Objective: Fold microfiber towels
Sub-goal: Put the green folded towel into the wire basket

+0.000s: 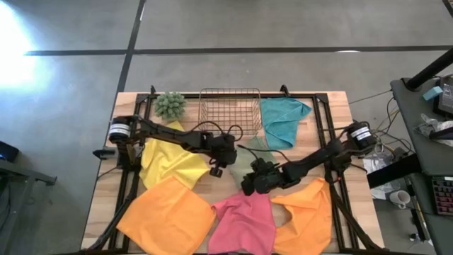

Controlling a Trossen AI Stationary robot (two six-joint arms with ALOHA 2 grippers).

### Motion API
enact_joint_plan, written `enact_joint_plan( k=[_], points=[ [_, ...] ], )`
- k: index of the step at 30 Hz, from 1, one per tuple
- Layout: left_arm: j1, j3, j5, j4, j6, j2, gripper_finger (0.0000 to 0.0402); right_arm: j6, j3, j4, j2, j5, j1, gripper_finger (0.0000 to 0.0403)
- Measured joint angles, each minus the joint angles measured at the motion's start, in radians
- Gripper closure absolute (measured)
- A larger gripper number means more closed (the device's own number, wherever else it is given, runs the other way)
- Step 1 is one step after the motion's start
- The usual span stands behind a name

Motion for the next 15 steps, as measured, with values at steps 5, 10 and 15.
enact_joint_plan(
  k=[5, 10, 15],
  points=[
    [0.007, 0.000, -0.009, 0.032, 0.017, 0.009, 0.0311, 0.035, 0.044, -0.061, 0.040, -0.041, 0.000, 0.0337],
    [0.016, 0.000, -0.011, 0.027, 0.030, 0.010, 0.0311, 0.065, 0.104, -0.198, 0.053, -0.077, 0.000, 0.0337],
    [0.018, -0.001, -0.010, 0.026, 0.030, 0.010, 0.0311, 0.071, 0.153, -0.288, 0.060, -0.117, 0.004, 0.0337]
  ],
)
